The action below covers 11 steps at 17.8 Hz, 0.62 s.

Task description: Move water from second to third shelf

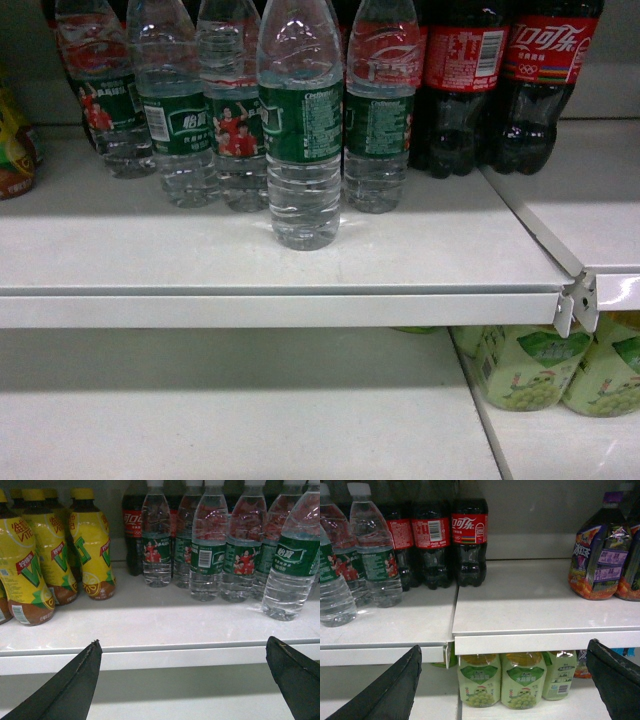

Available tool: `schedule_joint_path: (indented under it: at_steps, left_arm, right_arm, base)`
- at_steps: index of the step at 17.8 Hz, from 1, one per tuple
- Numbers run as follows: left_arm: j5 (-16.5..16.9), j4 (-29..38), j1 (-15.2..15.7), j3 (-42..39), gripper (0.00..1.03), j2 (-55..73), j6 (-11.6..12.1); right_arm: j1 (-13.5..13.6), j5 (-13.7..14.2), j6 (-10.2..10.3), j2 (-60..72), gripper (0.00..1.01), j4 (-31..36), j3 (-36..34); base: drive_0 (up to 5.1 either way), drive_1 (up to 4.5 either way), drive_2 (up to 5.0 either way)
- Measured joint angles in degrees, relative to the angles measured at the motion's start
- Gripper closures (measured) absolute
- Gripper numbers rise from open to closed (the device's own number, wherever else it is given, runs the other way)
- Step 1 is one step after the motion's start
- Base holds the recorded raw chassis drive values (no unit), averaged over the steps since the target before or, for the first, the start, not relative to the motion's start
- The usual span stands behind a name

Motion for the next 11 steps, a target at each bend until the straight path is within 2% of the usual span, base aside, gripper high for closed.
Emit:
schedule_joint_path:
  at_steps: [11]
  left_arm:
    - [0.0, 0.0, 0.0, 0.0, 0.05, 0.0, 0.0]
  right_arm:
    - [0.0, 0.0, 0.0, 0.0, 0.03, 0.0, 0.0]
  base:
    - [0.0, 0.0, 0.0]
